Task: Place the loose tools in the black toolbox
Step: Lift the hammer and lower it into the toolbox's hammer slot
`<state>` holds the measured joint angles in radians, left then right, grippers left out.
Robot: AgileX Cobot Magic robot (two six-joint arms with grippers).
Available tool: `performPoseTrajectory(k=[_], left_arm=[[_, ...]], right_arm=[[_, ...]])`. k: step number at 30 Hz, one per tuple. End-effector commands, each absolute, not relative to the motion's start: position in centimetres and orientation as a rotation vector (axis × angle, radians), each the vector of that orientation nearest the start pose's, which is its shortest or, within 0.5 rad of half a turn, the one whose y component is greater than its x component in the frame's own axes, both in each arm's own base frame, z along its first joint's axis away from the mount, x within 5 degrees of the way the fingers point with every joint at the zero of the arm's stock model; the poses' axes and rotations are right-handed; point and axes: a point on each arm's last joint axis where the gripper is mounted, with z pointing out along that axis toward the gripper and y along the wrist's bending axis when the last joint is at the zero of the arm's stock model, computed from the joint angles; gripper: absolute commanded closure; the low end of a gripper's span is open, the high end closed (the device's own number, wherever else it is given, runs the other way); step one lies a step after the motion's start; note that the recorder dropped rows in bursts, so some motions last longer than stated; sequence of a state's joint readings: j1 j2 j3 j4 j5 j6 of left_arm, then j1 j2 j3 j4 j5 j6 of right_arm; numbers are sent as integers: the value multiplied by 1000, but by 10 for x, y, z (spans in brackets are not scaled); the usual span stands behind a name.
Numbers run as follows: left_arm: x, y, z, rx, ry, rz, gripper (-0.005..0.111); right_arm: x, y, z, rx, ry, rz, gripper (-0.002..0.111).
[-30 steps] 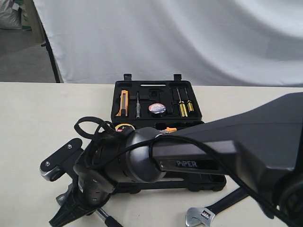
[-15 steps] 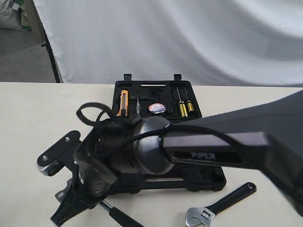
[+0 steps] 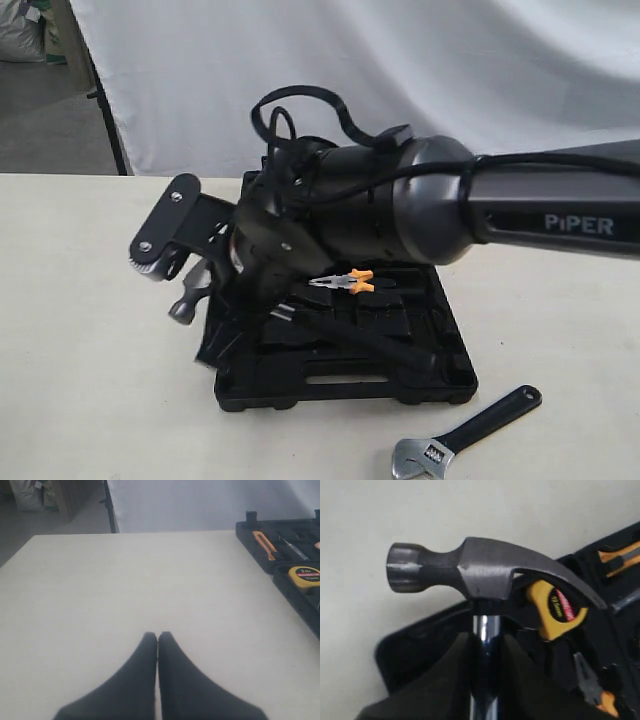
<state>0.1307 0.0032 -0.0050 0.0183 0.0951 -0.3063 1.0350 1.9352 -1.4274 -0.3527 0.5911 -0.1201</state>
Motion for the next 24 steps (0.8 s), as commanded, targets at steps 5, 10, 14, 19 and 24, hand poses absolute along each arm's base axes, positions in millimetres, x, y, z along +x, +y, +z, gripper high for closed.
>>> performPoseTrajectory(k=[5,10,14,19,24], left_arm=[[55,9,208,-346,1526,-103,106],[55,9,208,-346,1526,-103,106],[55,9,208,-346,1526,-103,106],[55,9,208,-346,1526,-103,106],[55,9,208,-346,1526,-103,106]], right_arm=[[274,333,187,-1822,1831,-174,109],[273,336,171,-1936,1781,-190,109],[271,337,161,-2033,1740,-200,109],[262,339,153,-2214,1633,-236,109],[258,344,154,-2232,1583,-228,109]])
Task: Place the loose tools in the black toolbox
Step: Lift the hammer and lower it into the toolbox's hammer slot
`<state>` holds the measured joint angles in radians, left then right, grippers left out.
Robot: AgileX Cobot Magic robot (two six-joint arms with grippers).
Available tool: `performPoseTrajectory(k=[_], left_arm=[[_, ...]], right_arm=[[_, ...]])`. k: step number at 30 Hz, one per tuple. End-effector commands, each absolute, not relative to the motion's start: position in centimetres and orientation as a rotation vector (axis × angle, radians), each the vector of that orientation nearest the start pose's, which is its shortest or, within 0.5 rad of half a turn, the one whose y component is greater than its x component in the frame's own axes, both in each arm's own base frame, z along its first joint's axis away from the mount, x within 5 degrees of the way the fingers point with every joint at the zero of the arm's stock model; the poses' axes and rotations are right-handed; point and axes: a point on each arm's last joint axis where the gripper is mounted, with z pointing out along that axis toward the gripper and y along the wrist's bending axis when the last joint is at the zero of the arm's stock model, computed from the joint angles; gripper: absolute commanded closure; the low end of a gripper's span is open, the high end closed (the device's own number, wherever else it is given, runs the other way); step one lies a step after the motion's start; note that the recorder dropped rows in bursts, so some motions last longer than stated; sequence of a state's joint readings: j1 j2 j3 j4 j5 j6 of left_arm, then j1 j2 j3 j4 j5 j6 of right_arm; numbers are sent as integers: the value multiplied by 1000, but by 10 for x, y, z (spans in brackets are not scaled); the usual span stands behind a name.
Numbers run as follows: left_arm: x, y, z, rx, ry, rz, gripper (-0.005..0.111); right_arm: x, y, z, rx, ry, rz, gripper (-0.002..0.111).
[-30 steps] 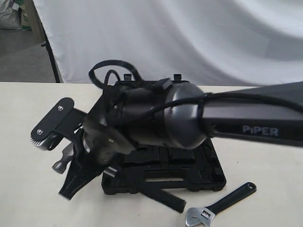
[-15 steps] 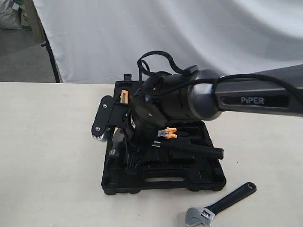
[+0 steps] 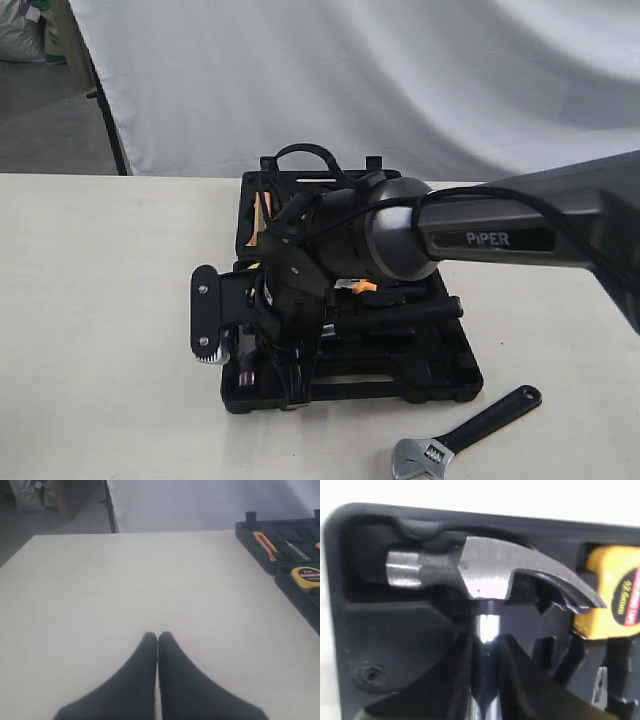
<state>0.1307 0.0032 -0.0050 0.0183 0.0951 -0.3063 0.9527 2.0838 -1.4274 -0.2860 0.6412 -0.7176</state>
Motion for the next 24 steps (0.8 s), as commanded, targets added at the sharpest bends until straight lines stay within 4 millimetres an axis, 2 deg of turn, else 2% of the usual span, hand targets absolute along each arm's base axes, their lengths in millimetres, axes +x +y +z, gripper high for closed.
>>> performPoseTrajectory(k=[1,19,21,24], left_arm=[[55,9,208,-346,1526,-103,106],[55,9,208,-346,1526,-103,106],[55,9,208,-346,1526,-103,106],[55,9,208,-346,1526,-103,106]], right_arm=[[258,344,154,-2229,1580,-227,109],[258,344,154,-2200,1616,-217,108],[258,344,154,-2200,1616,-217,95],[258,344,154,-2200,1616,-217,70]])
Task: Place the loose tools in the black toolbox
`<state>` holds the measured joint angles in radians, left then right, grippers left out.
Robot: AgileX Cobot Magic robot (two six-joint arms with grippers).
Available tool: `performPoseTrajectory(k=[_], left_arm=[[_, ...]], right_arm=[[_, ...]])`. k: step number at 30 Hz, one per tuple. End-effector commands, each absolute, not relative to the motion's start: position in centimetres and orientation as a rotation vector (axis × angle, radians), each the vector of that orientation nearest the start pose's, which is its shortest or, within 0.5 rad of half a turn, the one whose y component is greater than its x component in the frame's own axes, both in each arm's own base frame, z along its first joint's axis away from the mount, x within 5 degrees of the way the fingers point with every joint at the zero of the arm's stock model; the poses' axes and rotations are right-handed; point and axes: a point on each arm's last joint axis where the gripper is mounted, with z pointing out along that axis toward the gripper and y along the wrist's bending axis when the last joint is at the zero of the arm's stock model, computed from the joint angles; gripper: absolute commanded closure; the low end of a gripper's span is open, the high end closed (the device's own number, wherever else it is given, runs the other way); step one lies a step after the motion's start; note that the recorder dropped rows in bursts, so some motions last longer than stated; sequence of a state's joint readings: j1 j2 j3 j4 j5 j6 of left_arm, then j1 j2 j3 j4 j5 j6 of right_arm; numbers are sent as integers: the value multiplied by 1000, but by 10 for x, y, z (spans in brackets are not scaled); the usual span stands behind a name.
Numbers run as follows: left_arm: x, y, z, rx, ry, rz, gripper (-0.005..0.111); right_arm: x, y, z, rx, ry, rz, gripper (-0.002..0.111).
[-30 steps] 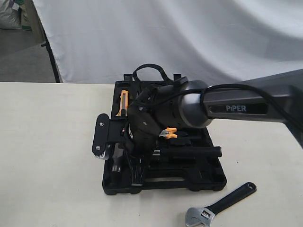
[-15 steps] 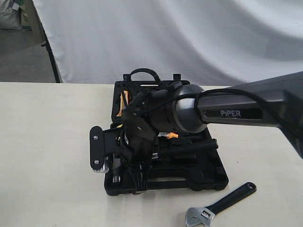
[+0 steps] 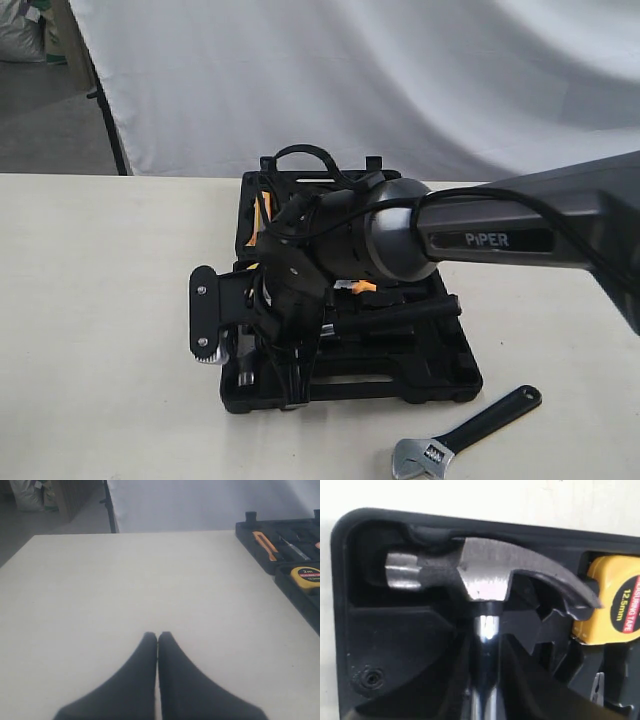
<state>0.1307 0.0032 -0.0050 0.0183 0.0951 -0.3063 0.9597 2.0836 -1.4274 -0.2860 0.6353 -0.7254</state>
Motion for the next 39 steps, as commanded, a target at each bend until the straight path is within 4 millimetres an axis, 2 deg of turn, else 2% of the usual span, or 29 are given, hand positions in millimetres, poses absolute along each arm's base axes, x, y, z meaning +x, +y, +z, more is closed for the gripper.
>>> performPoseTrajectory(k=[1,3,9,15,19,24,31,35,39], left_arm=[[55,9,208,-346,1526,-103,106],[55,9,208,-346,1526,-103,106],[55,9,208,-346,1526,-103,106],[55,9,208,-346,1526,-103,106],[55,9,208,-346,1526,-103,106],[55,9,208,-346,1526,-103,106],[55,9,208,-346,1526,-103,106],[55,9,208,-346,1526,-103,106],[55,9,208,-346,1526,-103,106]], right_arm=[[258,344,154,-2200,1616,-217,64],[258,344,155,-2198,1615,-217,59],[257,343,173,-2151,1594,-209,59],[266,343,192,-1944,1652,-167,59],[277,337,194,-1823,1734,-130,59],[290,325,186,-1765,1853,-101,62],[284,322,147,-1819,2065,-62,108],[281,323,126,-1875,2114,-80,109],[281,323,123,-1880,2119,-81,109]])
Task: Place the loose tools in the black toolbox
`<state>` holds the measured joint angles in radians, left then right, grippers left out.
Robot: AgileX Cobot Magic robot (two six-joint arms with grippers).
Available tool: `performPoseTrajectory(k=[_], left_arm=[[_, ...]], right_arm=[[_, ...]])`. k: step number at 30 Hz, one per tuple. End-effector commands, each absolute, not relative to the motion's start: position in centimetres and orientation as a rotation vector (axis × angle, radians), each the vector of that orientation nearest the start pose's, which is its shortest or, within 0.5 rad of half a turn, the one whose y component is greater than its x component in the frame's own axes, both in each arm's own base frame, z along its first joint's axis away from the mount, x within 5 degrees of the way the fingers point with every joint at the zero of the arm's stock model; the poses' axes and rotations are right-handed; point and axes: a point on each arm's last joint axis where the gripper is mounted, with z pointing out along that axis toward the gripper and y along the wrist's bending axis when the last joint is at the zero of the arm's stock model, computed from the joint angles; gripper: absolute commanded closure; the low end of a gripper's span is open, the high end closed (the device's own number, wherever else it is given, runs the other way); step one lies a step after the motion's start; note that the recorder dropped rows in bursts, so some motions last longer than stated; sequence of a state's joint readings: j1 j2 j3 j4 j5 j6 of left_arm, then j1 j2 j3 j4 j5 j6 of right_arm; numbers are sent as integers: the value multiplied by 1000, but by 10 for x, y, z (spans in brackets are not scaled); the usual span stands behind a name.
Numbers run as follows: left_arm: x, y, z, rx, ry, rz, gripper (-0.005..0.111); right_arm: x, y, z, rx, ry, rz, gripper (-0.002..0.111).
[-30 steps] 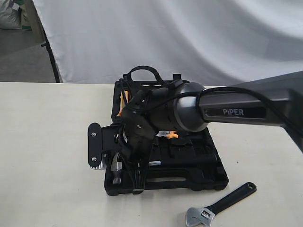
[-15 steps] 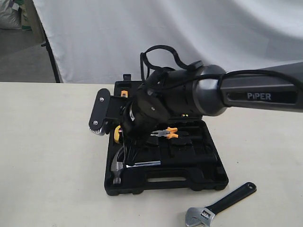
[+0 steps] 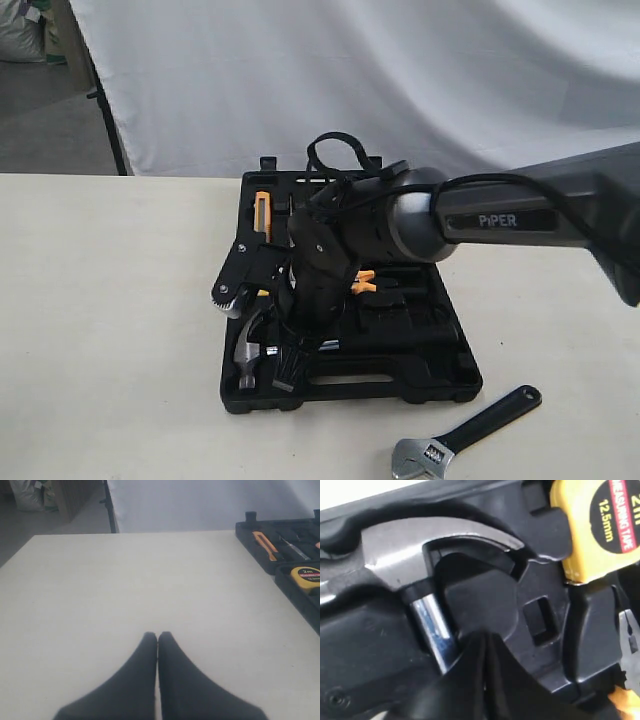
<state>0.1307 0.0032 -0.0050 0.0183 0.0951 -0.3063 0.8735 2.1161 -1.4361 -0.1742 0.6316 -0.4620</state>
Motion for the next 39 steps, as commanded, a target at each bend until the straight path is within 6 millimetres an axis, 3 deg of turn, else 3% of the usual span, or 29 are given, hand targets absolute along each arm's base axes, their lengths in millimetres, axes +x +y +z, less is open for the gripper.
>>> performPoseTrajectory(k=[1,6,14,16,21,26,29,31,33,35,37,39], left_arm=[[55,9,208,-346,1526,-103,106],[55,9,208,-346,1526,-103,106],[55,9,208,-346,1526,-103,106],[55,9,208,-346,1526,-103,106],[55,9,208,-346,1526,-103,106],[55,9,208,-346,1526,-103,106],[55,9,208,-346,1526,-103,106],[55,9,208,-346,1526,-103,106],[55,9,208,-346,1526,-103,106],[55,9,208,-346,1526,-103,106],[55,9,208,-346,1526,-103,106],[55,9,208,-346,1526,-103,106]], right_arm=[[281,323,124,-1878,2117,-81,109],[281,322,136,-1860,2097,-76,109],[286,323,194,-1744,2003,-53,109],[286,323,196,-1734,2005,-49,109],[289,325,172,-1770,2045,-62,109],[288,319,109,-1909,2215,-131,109],[286,317,100,-1935,2246,-146,109],[288,318,111,-1913,2228,-147,109],[291,322,135,-1860,2188,-128,109],[296,328,172,-1752,2134,-91,109],[297,331,185,-1694,2108,-37,109],[295,332,178,-1698,2151,-17,109]])
